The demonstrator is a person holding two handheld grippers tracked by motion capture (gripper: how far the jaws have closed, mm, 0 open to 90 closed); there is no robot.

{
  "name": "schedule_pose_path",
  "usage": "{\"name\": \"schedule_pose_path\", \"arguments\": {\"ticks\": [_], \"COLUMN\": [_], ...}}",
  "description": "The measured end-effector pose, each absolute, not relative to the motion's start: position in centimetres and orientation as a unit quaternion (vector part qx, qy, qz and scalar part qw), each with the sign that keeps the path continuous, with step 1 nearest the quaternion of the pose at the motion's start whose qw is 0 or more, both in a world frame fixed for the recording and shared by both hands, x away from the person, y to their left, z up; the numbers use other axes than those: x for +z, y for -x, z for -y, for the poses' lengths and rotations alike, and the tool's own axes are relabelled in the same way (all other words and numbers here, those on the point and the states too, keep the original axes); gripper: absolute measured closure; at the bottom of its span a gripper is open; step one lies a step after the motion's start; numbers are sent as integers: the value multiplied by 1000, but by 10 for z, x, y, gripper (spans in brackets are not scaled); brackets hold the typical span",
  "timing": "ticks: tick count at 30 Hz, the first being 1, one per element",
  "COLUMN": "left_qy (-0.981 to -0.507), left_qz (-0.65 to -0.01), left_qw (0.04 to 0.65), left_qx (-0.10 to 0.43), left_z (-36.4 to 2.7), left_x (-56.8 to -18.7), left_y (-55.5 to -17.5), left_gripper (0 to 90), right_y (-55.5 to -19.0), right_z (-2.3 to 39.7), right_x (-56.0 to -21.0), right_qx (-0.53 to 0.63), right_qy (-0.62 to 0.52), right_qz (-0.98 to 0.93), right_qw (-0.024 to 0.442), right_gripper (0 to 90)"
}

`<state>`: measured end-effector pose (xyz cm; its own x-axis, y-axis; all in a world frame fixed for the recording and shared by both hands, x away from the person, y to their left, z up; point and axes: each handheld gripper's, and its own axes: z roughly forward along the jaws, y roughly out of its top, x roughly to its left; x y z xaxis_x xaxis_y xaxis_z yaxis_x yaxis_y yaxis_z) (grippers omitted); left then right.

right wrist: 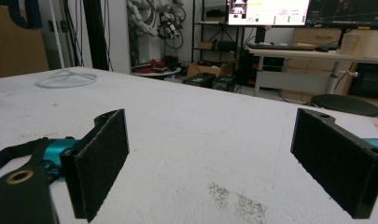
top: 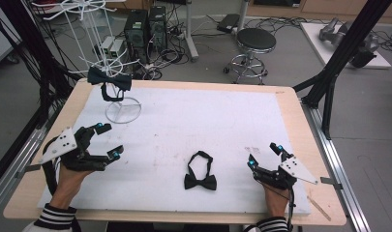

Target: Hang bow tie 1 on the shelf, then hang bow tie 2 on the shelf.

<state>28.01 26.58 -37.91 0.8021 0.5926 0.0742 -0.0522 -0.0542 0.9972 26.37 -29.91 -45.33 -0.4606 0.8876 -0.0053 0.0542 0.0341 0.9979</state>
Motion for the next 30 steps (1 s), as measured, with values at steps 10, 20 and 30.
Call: {"name": "schedule_pose_path", "arguments": {"ticks": [10, 20, 30], "left_qy": [-686, -680, -684], "left_qz": [-194, -199, -198], "left_qw": [657, 660, 658], "left_qx": [245, 248, 245], "left_z": [-264, -269, -269], "left_x": [-382, -379, -381], "left_y": [-280, -280, -282], "left_gripper": [170, 170, 169], "right_y": [-264, -267, -264], "right_z": [299, 301, 300], "right_x": [-453, -452, -436], "right_qx": [584, 583, 598], "right_qy": [-378, -376, -359], "right_qz": [-624, -632, -638], "right_qw": [356, 345, 326], "right_gripper": [107, 107, 107]}}
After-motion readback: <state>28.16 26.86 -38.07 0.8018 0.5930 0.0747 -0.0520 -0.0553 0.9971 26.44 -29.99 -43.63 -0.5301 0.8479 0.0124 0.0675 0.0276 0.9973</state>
